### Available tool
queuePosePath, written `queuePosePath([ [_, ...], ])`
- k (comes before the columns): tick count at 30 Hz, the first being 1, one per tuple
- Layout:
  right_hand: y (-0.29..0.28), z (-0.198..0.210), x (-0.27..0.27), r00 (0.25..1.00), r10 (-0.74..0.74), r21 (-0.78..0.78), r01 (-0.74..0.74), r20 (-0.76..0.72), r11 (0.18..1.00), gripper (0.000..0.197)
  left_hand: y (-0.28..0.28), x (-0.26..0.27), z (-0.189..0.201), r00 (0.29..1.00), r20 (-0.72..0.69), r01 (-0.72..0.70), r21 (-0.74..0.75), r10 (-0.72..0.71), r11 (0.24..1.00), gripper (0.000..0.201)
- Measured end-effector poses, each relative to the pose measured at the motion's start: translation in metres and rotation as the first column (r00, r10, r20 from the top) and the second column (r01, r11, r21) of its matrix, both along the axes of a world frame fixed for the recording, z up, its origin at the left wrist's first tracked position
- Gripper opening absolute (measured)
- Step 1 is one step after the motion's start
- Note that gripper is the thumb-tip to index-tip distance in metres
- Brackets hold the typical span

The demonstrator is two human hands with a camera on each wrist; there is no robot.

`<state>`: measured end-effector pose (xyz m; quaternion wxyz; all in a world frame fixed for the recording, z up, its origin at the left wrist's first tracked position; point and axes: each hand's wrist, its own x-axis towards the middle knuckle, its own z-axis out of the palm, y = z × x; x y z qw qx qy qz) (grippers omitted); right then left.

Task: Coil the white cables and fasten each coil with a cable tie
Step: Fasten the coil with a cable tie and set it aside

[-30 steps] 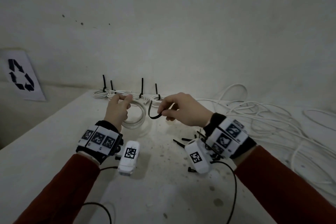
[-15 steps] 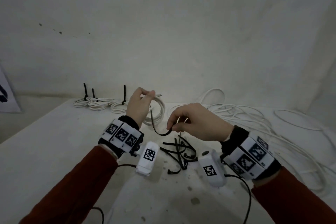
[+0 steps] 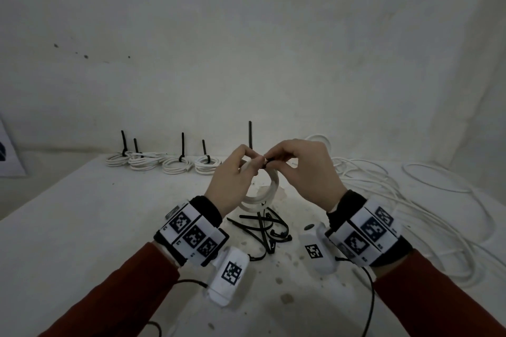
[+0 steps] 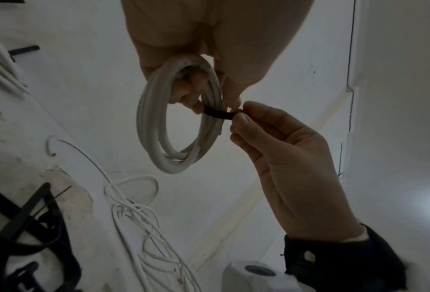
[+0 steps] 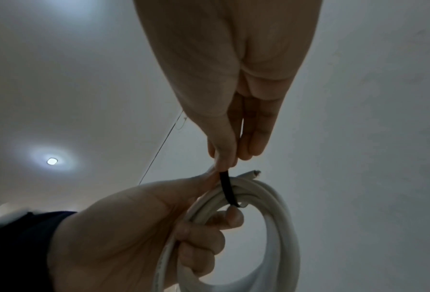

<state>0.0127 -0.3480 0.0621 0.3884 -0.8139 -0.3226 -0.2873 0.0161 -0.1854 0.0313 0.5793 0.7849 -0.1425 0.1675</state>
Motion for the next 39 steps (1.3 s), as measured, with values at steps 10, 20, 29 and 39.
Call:
queuePosePath([
  [10, 0.0, 0.003, 0.001, 0.955, 0.094, 0.257, -0.019, -0.282, 0.966, 0.024, 0.003, -0.013, 0.006, 0.974, -0.078, 0.203, -0.099, -0.211, 0.974, 0.016],
  [20, 0.002, 0.004, 0.01, 0.818, 0.322, 0.63, 0.062, -0.476, 0.774, 0.003, 0.012, -0.015, 0.016, 0.931, -0.009, 0.361, -0.115, -0.364, 0.926, 0.021],
  [29, 0.005, 0.001, 0.03, 0.78, 0.533, 0.81, -0.057, -0.329, 0.584, 0.028, 0.006, 0.005, 0.012, 0.869, -0.012, 0.473, -0.271, -0.494, 0.838, 0.023],
  [39, -0.002, -0.002, 0.04, 0.963, 0.255, 0.569, -0.162, -0.088, 0.806, 0.015, 0.011, 0.023, 0.007, 0.797, 0.071, 0.561, -0.451, -0.599, 0.694, 0.042],
])
